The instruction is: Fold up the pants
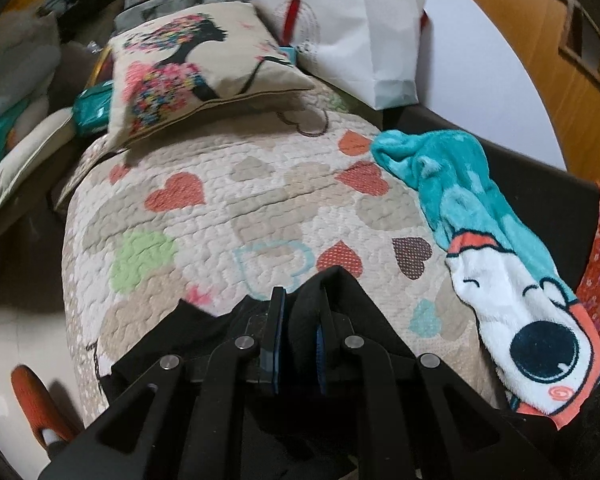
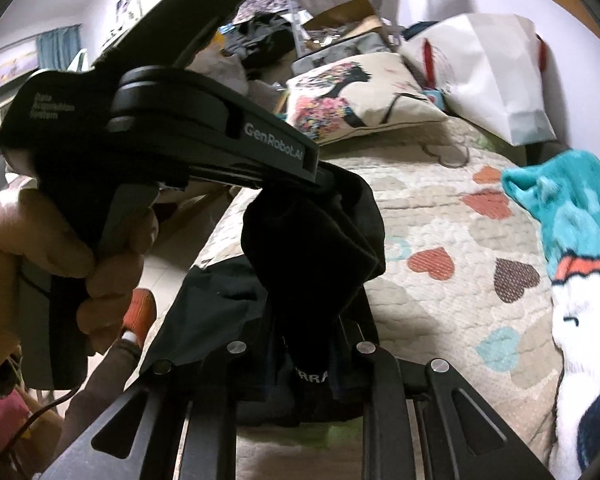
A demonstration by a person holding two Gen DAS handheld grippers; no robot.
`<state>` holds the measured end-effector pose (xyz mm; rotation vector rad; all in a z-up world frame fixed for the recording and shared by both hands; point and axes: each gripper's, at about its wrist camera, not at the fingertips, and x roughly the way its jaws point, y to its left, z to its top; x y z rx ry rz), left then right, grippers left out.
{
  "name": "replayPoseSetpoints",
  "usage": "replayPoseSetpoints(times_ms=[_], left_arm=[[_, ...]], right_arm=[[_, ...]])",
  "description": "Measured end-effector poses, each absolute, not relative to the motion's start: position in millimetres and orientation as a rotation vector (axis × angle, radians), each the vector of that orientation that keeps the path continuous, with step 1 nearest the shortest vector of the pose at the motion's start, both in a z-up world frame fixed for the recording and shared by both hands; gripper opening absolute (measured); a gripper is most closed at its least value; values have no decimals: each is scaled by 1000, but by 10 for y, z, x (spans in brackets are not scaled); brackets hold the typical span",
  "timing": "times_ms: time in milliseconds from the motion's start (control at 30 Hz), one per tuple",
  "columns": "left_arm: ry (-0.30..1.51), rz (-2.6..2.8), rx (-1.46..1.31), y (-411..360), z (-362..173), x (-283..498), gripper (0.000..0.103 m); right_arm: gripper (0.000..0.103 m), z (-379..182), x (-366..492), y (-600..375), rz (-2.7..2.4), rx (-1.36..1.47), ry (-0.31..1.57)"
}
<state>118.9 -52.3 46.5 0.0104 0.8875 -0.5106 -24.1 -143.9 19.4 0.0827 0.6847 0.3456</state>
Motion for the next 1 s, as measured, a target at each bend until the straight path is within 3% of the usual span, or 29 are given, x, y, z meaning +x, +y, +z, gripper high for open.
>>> replayPoseSetpoints(times_ms=[1000], left_arm=[[938,-387,-390,1102,-290,1247,12]], right_arm=[[22,-139,-79,-195,522,-228,804]])
